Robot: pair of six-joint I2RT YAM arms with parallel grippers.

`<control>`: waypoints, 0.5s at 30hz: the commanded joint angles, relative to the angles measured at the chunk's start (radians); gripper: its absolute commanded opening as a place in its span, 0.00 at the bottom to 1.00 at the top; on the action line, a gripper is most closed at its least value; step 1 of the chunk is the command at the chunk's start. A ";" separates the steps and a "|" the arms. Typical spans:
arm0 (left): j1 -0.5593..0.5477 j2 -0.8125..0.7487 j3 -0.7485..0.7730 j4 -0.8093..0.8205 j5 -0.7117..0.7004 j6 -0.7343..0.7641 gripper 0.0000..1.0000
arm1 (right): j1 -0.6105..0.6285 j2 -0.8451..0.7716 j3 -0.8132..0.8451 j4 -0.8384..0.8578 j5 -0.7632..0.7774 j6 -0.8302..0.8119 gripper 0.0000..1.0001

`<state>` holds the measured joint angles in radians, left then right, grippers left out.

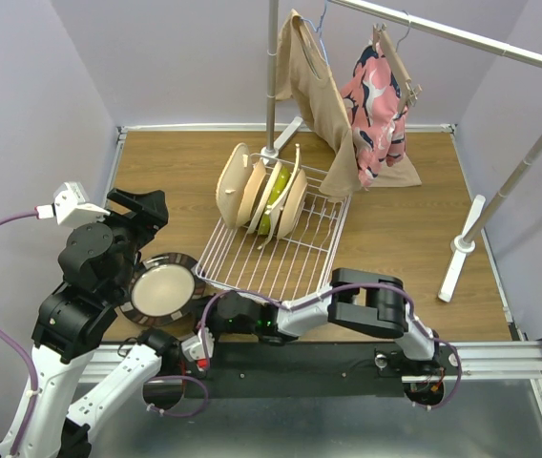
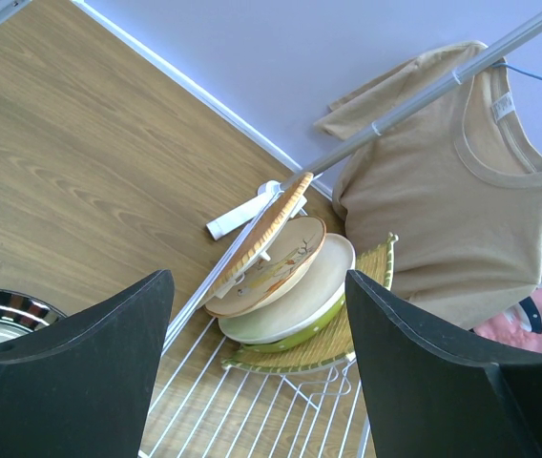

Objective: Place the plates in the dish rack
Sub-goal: Pass the plate from the right arm to the left

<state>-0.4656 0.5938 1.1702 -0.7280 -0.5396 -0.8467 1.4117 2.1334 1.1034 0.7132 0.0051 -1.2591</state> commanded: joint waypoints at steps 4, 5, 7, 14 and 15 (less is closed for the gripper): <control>0.005 -0.014 0.006 0.007 -0.026 -0.012 0.81 | -0.008 -0.064 0.091 0.137 -0.057 -0.037 0.01; 0.005 -0.014 0.006 0.007 -0.025 -0.011 0.81 | -0.010 -0.061 0.096 0.137 -0.060 -0.037 0.01; 0.005 -0.014 0.006 0.006 -0.023 -0.011 0.81 | -0.014 -0.055 0.108 0.137 -0.068 -0.037 0.01; 0.005 -0.017 0.005 0.006 -0.023 -0.011 0.81 | -0.022 -0.046 0.148 0.141 -0.076 -0.037 0.01; 0.007 -0.017 0.005 0.006 -0.023 -0.009 0.81 | -0.022 -0.044 0.153 0.141 -0.076 -0.037 0.01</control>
<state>-0.4656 0.5922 1.1702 -0.7280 -0.5396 -0.8467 1.3983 2.1334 1.1717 0.6930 -0.0471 -1.2583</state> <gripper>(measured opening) 0.814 0.144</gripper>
